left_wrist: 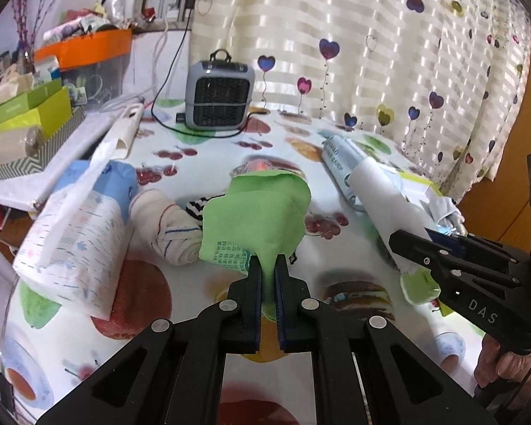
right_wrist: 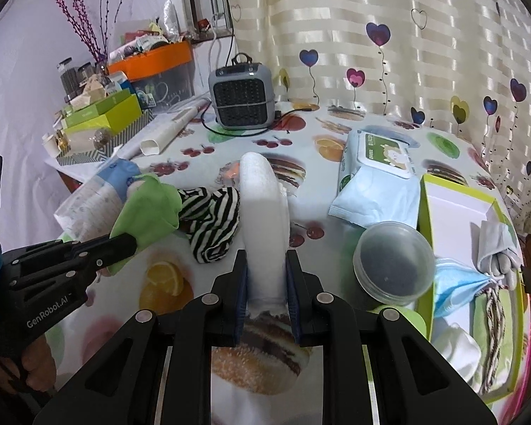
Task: Organize soft objects
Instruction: 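Carry white rolled cloth and green cloth with both tools to the box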
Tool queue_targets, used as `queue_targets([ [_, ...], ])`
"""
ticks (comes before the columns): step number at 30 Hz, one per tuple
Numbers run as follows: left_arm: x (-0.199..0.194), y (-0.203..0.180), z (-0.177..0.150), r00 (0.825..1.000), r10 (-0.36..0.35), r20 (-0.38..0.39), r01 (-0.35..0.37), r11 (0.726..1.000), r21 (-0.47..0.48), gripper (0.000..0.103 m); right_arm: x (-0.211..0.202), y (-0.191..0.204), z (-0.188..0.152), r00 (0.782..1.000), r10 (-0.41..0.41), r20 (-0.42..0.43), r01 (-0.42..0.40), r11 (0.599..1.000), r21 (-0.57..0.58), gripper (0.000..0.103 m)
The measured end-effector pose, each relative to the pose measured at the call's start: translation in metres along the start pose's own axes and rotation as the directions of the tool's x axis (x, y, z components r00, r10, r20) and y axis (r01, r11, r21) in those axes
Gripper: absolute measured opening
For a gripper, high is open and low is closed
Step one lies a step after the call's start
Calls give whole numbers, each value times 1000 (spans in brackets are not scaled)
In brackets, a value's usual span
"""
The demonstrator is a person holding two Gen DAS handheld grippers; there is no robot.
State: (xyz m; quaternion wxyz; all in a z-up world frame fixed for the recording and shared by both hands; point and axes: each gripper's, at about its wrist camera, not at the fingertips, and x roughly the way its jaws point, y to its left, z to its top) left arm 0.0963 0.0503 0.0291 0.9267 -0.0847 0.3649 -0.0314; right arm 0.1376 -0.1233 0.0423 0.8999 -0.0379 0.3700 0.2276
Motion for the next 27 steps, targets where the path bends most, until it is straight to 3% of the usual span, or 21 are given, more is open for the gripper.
queue_targets([
  [27, -58, -75, -1, 996, -56, 71, 48, 992, 117, 6, -92, -18, -22, 991, -39, 130, 34, 999, 40, 21],
])
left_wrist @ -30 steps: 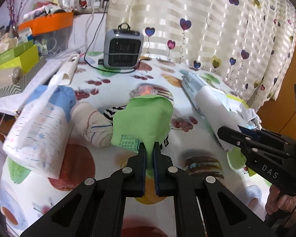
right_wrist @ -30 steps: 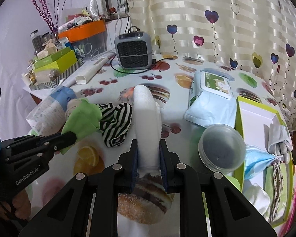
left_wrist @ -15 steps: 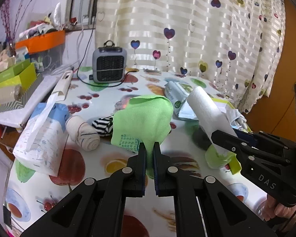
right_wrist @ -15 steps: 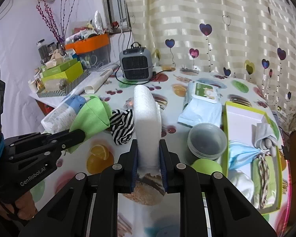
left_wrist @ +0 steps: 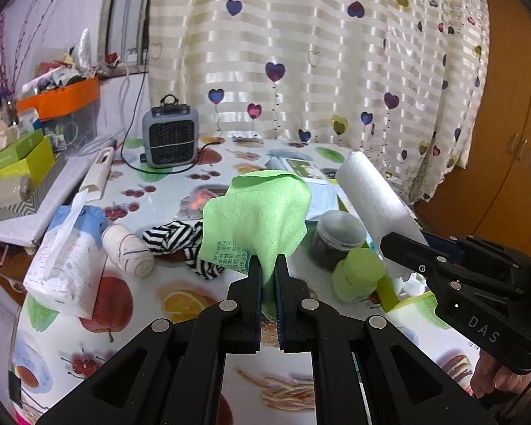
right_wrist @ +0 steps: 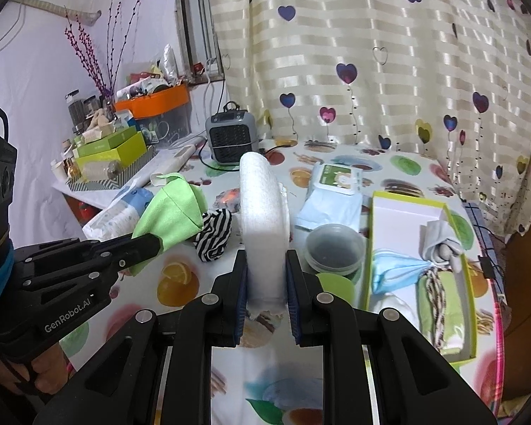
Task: Organize soft objects
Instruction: 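Carry white rolled cloth and green cloth with both tools to the box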
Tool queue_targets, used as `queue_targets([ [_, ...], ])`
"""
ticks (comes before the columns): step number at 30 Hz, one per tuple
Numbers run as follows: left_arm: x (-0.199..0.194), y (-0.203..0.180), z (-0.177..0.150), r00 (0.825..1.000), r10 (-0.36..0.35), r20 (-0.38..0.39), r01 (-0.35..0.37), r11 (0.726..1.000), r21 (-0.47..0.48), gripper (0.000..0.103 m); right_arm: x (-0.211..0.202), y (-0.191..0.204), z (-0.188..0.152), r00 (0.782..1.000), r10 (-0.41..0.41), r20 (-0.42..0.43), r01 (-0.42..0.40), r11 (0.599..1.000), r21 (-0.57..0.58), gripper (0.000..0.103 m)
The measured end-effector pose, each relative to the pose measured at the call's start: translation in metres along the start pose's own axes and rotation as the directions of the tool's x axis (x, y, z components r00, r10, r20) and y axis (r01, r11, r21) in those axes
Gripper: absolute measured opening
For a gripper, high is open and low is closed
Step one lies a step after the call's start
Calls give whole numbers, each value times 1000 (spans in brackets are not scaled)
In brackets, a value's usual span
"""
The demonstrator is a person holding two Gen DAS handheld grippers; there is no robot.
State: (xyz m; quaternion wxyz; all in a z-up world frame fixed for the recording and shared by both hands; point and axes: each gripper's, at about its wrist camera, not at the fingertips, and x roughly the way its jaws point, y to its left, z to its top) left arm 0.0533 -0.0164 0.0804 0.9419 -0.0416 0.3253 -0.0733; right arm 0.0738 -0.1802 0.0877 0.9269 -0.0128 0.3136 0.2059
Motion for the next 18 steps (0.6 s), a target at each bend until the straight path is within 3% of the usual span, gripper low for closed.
queue_targets([
  [18, 9, -35, 6, 998, -56, -6, 56, 997, 50, 6, -11, -31, -7, 999, -46, 8, 46, 998, 45, 21],
])
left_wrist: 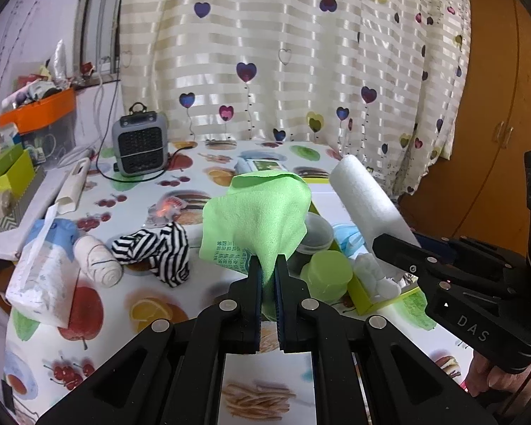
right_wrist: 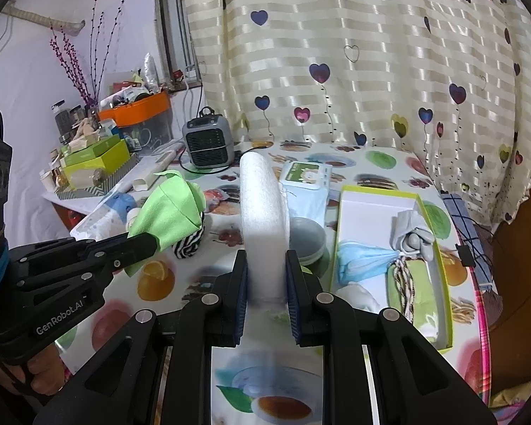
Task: Organize soft objects
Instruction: 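Carry white rolled cloth and green cloth with both tools to the box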
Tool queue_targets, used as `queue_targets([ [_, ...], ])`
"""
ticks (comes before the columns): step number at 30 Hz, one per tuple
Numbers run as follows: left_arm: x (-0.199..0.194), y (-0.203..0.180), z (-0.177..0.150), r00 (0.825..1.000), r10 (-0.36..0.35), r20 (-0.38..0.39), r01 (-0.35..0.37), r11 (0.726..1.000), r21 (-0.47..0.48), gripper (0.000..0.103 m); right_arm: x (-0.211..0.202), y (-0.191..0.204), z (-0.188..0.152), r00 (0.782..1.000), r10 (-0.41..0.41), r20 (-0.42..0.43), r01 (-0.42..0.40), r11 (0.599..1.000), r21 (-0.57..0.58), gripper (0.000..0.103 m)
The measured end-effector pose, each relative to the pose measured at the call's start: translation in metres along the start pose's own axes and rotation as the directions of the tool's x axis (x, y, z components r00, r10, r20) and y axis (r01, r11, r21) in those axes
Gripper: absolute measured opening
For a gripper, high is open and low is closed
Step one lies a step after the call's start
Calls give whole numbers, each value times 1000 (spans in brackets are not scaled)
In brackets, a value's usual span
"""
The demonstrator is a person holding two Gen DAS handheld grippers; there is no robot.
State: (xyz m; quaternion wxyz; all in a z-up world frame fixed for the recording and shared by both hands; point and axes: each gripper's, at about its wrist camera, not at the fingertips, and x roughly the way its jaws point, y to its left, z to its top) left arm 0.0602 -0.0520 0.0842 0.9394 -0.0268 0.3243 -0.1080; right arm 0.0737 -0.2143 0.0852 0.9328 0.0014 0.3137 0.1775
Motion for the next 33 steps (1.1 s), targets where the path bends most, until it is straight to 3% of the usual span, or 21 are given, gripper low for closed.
queue_targets([
  [21, 49, -50, 17, 992, -121, -40, 123, 990, 65, 6, 3, -88, -12, 992, -124, -26, 126, 981, 144, 21],
  [33, 79, -71, 24, 987, -142, -71, 148, 985, 94, 6, 30, -111, -27, 990, -102, -93, 117, 977, 178, 21],
])
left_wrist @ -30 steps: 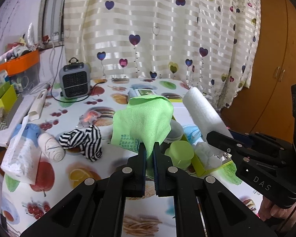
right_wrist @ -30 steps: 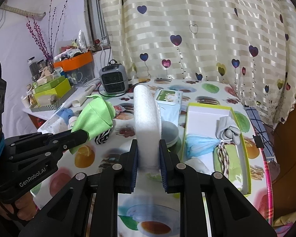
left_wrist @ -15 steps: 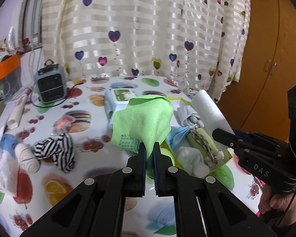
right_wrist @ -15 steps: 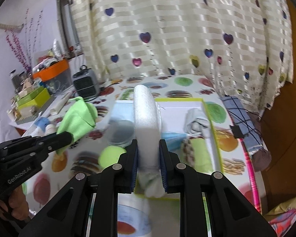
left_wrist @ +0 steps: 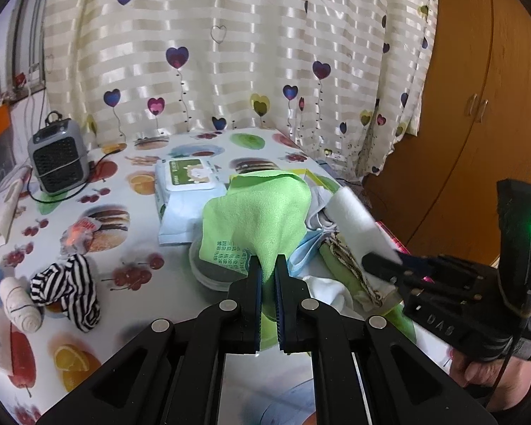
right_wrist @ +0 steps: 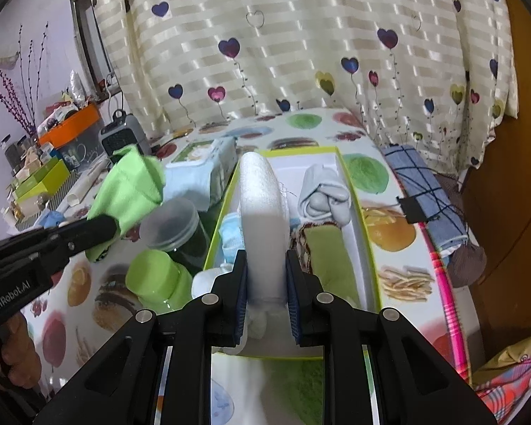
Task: Organize soft objects
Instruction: 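Carry white rolled cloth and green cloth with both tools to the box, then release white rolled cloth into box with right tool while left tool drops green cloth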
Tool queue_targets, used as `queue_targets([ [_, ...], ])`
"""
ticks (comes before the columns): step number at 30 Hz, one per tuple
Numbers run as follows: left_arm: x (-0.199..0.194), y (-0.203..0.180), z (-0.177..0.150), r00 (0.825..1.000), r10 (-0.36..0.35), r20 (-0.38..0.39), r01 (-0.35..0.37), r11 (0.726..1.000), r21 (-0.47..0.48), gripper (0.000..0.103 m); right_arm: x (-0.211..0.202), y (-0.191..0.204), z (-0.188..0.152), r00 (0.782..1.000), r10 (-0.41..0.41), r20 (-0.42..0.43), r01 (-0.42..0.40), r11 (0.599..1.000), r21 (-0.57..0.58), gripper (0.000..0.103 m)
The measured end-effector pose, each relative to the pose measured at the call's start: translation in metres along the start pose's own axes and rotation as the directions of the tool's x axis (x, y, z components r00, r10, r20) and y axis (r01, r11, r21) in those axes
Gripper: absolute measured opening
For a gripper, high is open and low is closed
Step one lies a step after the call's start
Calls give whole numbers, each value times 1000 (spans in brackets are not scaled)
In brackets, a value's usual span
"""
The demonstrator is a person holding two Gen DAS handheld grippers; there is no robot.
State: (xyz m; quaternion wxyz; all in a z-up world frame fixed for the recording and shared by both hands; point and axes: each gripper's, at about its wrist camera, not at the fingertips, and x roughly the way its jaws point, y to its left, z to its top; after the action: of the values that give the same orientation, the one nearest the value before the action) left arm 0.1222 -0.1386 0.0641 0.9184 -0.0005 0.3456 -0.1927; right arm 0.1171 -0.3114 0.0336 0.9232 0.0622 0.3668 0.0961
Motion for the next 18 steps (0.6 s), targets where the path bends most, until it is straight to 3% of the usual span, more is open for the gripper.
queue_targets([
  [7, 18, -8, 7, 1000, -14, -21, 14, 1000, 25, 6, 32, -9, -9, 995, 22, -96, -21, 1000, 8, 21],
  [10, 28, -12, 11, 999, -23, -32, 24, 999, 34, 6, 33, -12, -10, 995, 28, -96, -28, 1000, 8, 23],
  [14, 43, -17, 15, 998, -36, -50, 38, 998, 40, 6, 23, -13, -7, 997, 51, -50, -51, 999, 2, 44],
  [18, 57, -23, 20, 997, -48, -63, 51, 998, 46, 6, 19, -19, -5, 999, 31, -26, -30, 999, 21, 45],
])
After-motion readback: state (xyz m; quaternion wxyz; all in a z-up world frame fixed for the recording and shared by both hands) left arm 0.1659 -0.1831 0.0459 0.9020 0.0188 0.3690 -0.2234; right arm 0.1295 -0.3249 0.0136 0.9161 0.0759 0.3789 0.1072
